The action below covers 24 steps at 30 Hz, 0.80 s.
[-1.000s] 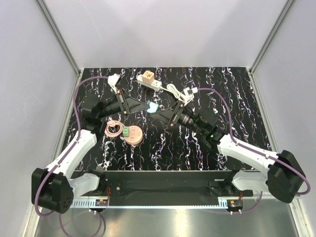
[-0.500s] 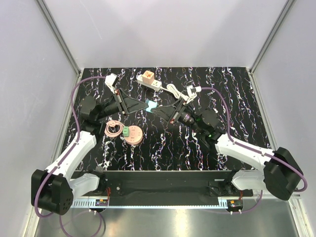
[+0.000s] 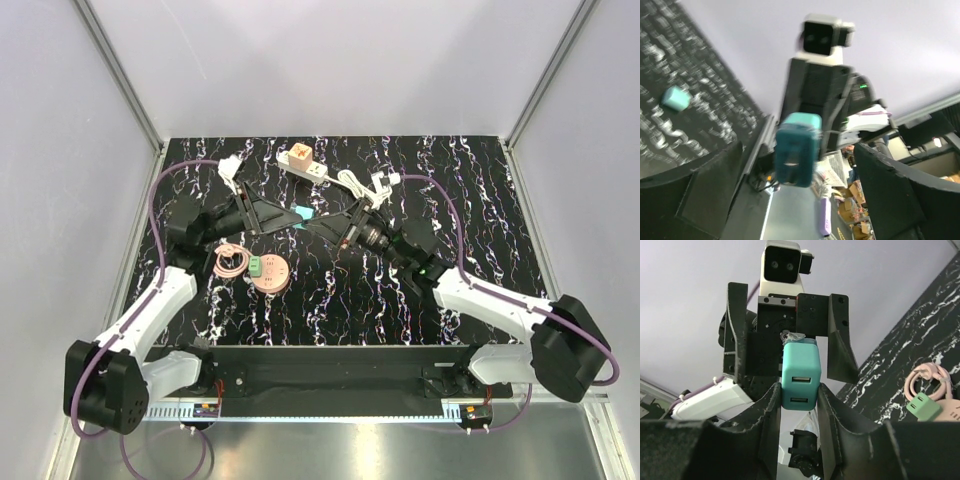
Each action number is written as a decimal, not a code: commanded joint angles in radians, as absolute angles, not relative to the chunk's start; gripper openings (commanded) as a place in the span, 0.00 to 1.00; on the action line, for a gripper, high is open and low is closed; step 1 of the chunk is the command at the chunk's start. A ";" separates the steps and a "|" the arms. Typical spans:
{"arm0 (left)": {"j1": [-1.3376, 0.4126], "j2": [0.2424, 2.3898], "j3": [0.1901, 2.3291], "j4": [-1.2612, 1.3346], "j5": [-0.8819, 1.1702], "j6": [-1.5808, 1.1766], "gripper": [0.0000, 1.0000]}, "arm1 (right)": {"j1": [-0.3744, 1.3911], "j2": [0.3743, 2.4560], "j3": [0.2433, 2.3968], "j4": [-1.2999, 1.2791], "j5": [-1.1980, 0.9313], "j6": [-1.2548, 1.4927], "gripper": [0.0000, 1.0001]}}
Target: Insert the plug
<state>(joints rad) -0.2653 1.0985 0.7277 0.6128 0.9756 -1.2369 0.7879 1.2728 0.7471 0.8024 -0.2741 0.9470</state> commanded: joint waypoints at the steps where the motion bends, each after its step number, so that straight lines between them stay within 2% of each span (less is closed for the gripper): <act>1: -0.246 1.065 0.776 0.376 0.973 -1.042 0.99 | 0.787 1.227 0.825 0.630 -0.261 0.878 0.00; 5: -0.172 1.077 0.883 0.010 0.907 -0.820 0.99 | 0.787 1.175 0.868 0.380 -0.155 0.783 0.00; 6: -0.125 1.103 0.912 -0.200 0.875 -0.687 0.99 | 0.787 1.161 0.886 0.315 -0.129 0.734 0.00; 7: -0.100 1.118 0.945 -0.297 0.788 -0.623 0.99 | 0.787 1.160 0.937 0.161 -0.098 0.712 0.00; 9: -0.040 1.156 1.014 -0.487 0.679 -0.499 0.99 | 0.787 1.170 0.995 0.011 -0.005 0.660 0.00; 11: -0.029 1.166 1.023 -0.538 0.467 -0.495 0.99 | 0.787 1.195 1.095 -0.232 0.125 0.647 0.00; 16: -0.029 1.135 0.974 -0.538 0.177 -0.531 0.99 | 0.787 1.396 1.312 -0.567 0.175 0.566 0.00; 19: -0.025 1.112 0.943 -0.540 0.086 -0.529 0.99 | 0.787 1.529 1.417 -0.655 0.088 0.594 0.00; 24: -0.015 1.083 0.928 -0.532 0.084 -0.546 0.99 | 0.796 1.745 1.540 -0.721 -0.029 0.655 0.00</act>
<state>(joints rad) -0.0196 1.1309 0.9348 -0.5518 0.1707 -0.5579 0.7876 1.6508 1.4498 -0.5854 0.0483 0.6292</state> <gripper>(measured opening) 0.987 0.371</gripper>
